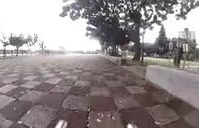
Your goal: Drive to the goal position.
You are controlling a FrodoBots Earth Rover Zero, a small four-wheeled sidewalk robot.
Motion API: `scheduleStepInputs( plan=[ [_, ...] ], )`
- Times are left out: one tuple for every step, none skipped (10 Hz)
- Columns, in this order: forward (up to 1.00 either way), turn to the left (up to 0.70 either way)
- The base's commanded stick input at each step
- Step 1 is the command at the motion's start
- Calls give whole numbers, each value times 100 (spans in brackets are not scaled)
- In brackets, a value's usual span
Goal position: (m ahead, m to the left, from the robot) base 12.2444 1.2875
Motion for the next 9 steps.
scheduleStepInputs(
  plan=[
    [70, 0],
    [70, 0],
    [70, 0],
    [70, 0],
    [70, 0],
    [70, 0],
    [70, 0],
    [70, 0],
    [70, 0]
  ],
)
